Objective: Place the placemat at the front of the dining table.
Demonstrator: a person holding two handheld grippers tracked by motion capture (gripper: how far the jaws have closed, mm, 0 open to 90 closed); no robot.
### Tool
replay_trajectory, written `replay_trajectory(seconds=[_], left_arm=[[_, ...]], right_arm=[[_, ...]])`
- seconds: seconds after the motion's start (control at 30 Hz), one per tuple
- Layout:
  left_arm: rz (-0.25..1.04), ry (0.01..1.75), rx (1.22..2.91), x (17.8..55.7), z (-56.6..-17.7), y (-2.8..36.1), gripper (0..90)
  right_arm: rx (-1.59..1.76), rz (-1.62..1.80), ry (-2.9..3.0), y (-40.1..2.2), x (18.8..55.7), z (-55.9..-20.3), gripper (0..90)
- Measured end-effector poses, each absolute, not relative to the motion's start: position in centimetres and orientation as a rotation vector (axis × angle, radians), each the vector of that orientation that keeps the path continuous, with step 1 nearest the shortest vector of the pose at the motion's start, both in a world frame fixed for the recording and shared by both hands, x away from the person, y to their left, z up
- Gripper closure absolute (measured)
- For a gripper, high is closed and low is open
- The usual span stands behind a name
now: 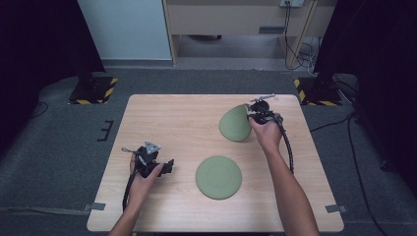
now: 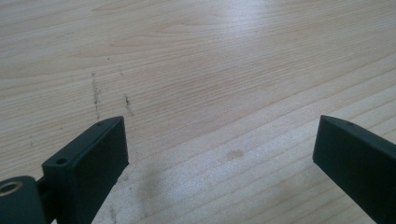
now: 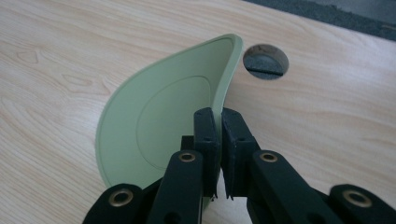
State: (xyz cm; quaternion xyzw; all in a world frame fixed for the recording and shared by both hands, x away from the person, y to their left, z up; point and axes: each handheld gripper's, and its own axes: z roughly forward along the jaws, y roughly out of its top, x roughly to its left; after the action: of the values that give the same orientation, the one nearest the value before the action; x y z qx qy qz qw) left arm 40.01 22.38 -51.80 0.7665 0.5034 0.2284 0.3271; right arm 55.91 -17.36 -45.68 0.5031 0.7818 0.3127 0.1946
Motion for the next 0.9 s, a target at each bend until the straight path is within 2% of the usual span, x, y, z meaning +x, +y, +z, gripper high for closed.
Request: replay_trajectory(seconds=[0.73, 0.83, 0.9], left_arm=[[0.598, 1.306, 2.037, 40.2, -52.3, 21.5, 2.7], [0.596, 1.316, 2.042, 40.4, -52.5, 21.6, 2.7], [0.595, 1.319, 2.043, 40.5, -52.6, 21.6, 2.7]], right_arm=[[1.551, 0.95, 2.153, -20.5, 56.5, -49.7, 83.3], [1.539, 0.923, 2.155, -20.4, 56.6, -50.0, 80.9], [1.554, 0.922, 2.136, -20.5, 56.6, -50.1, 76.2]])
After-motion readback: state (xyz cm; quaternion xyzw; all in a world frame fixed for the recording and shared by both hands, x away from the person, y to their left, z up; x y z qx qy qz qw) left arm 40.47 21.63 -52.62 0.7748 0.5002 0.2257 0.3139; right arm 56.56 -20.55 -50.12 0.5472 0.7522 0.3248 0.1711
